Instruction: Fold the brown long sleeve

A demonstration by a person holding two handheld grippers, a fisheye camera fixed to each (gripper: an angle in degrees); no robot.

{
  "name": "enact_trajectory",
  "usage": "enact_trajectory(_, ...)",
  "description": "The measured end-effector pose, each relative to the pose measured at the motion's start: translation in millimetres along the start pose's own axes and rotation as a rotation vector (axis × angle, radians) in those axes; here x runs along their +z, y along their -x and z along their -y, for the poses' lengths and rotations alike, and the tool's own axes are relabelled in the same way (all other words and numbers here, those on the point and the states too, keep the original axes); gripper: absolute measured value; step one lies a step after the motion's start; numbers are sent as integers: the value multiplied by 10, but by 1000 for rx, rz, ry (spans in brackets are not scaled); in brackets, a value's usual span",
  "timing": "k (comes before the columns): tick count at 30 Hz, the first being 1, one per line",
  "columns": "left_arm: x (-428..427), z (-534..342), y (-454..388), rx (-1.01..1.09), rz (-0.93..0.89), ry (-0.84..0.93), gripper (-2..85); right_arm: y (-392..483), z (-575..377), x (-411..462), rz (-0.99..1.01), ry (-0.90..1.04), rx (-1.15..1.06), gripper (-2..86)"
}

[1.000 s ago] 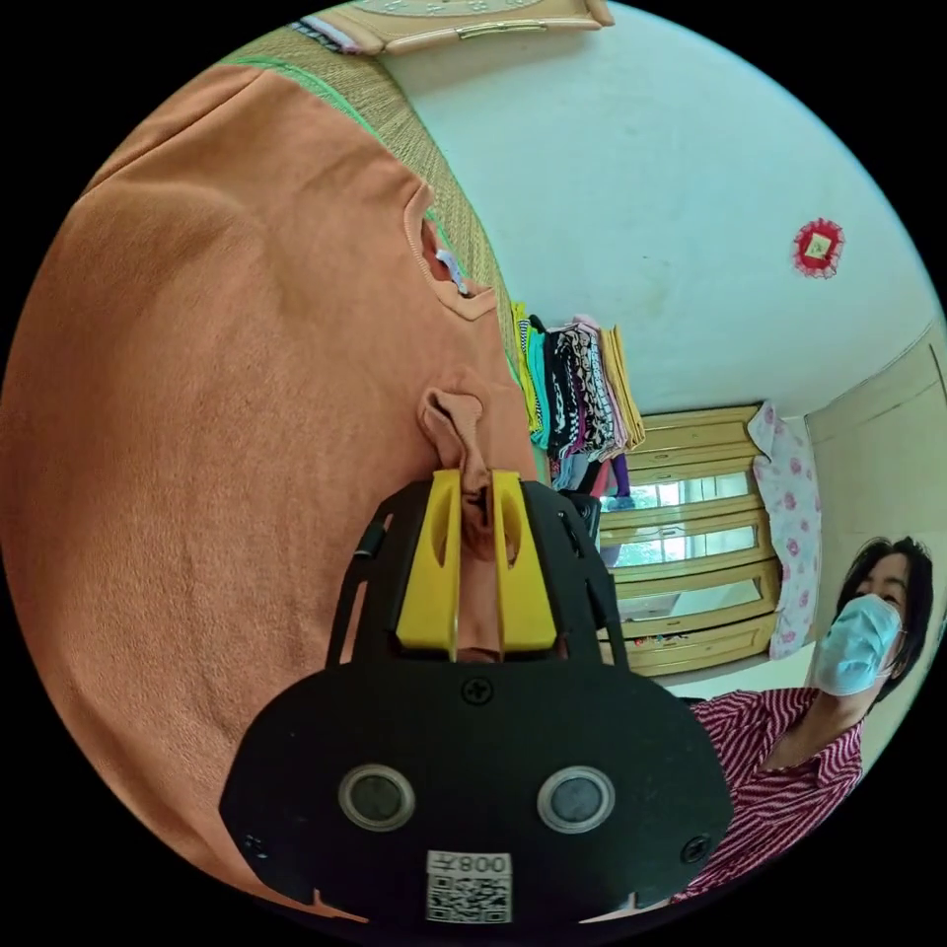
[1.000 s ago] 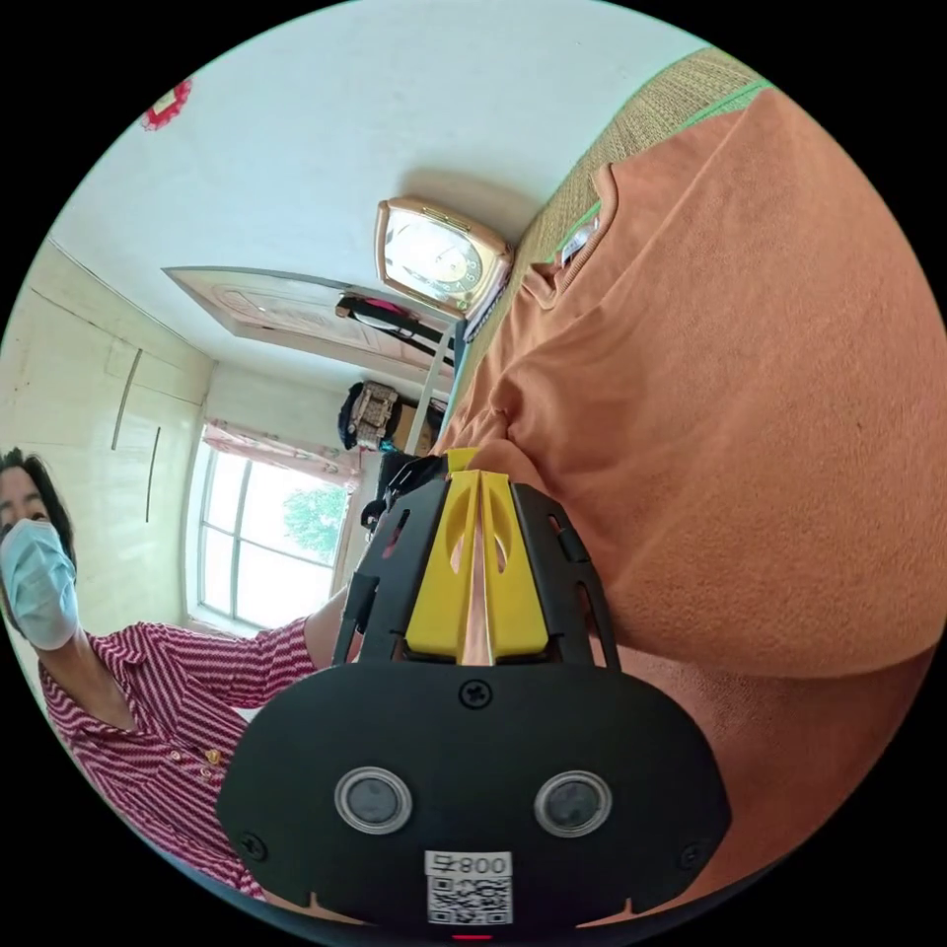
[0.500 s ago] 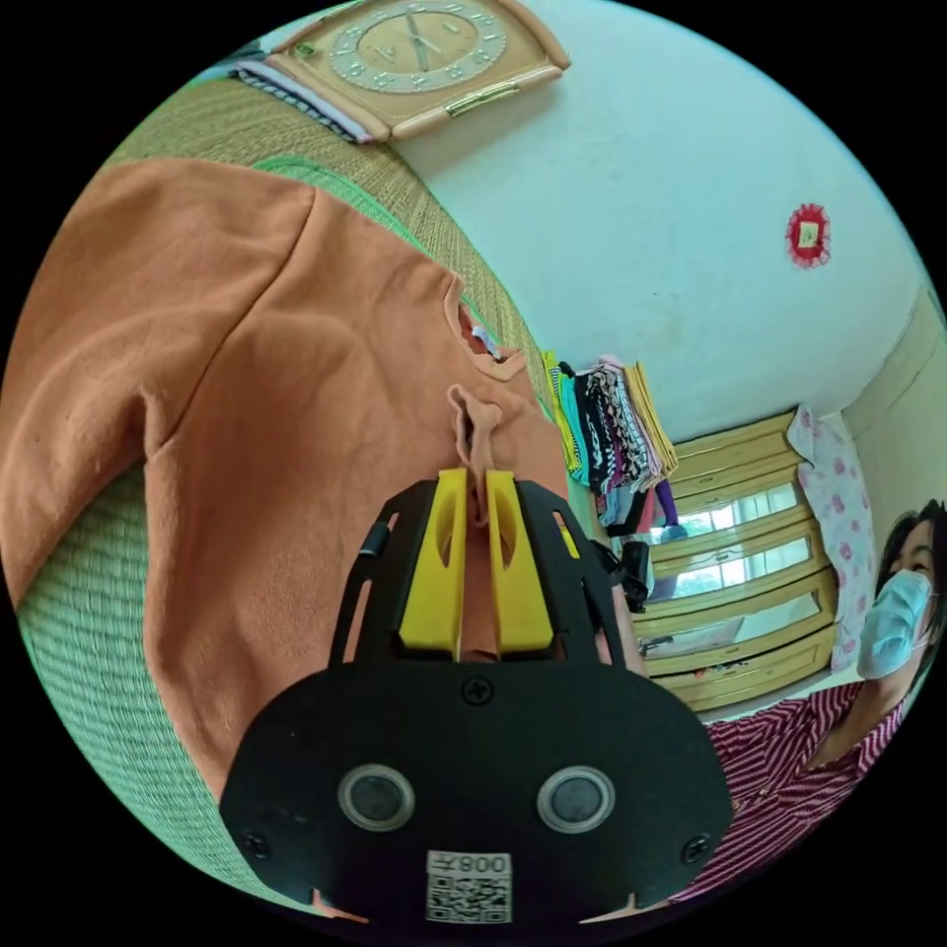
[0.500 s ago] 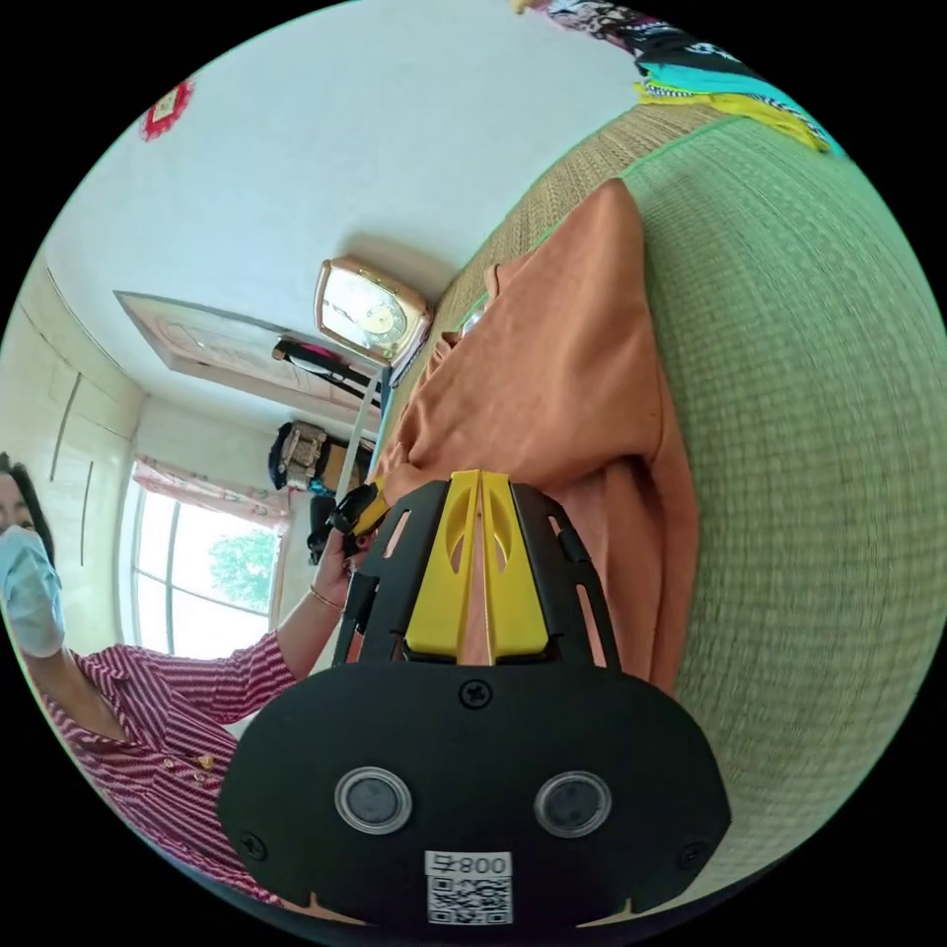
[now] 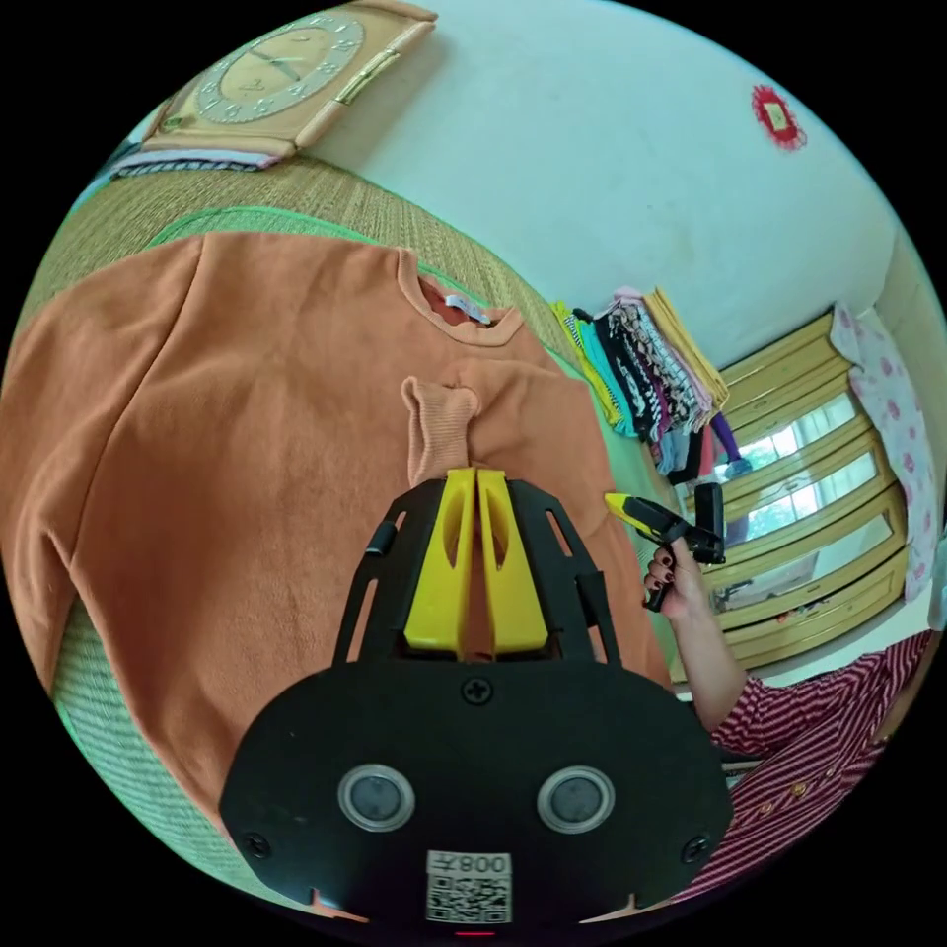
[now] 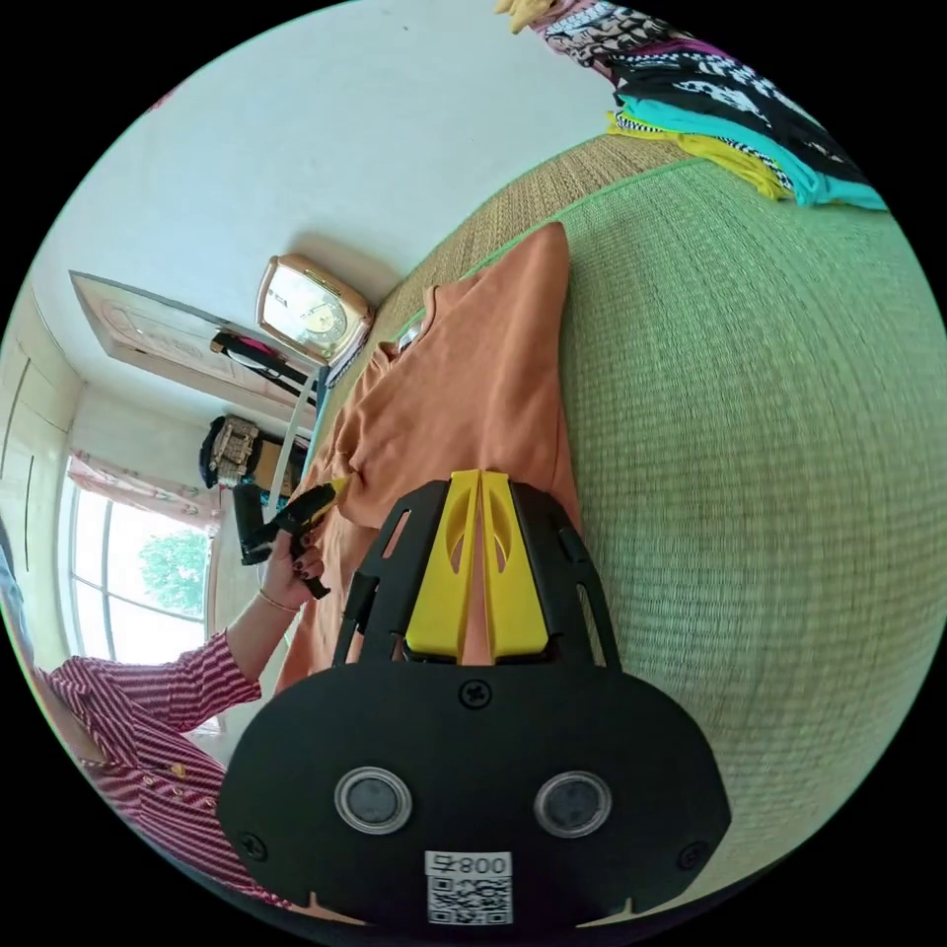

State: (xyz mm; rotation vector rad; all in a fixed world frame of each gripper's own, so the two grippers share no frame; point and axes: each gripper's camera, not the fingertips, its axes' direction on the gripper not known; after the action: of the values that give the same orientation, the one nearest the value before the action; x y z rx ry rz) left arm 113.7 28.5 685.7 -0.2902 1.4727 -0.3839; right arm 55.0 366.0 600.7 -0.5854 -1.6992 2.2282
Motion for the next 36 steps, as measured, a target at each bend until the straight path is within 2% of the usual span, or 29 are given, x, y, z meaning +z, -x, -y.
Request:
enact_trajectory(6,-34,-126,-217,24,6,14,0,75,741,-86,-69,-56,-69,0)
enact_trajectory(9,-52,-146,-338,35,14,17,1,-237,1202,292,-178,65,-8,0)
enact_trajectory(12,-200,-146,-535,57,-36,-27,1,-433,1282,321,-95,74,10,0)
enact_trajectory(14,-310,-91,-752,120,-84,-66,2,-336,1232,211,-134,34,-34,0)
enact_trajectory(16,-255,-24,-882,150,-48,-33,2,-259,1254,138,-151,-3,-79,0)
enact_trajectory(19,63,19,-935,147,28,131,2,-352,1493,149,-130,-29,-61,0)
enact_trajectory(23,-122,-43,-1080,116,-22,72,2,-686,1777,470,-141,78,10,0)
enact_trajectory(26,-255,-92,-1226,142,-43,52,2,-816,1749,358,-91,55,5,0)
enact_trajectory(29,-168,-101,-1236,141,-48,142,1,-652,1505,161,-86,30,-86,0)
enact_trajectory(36,-876,-209,-1412,87,-111,-8,5,-322,724,347,59,150,-209,1)
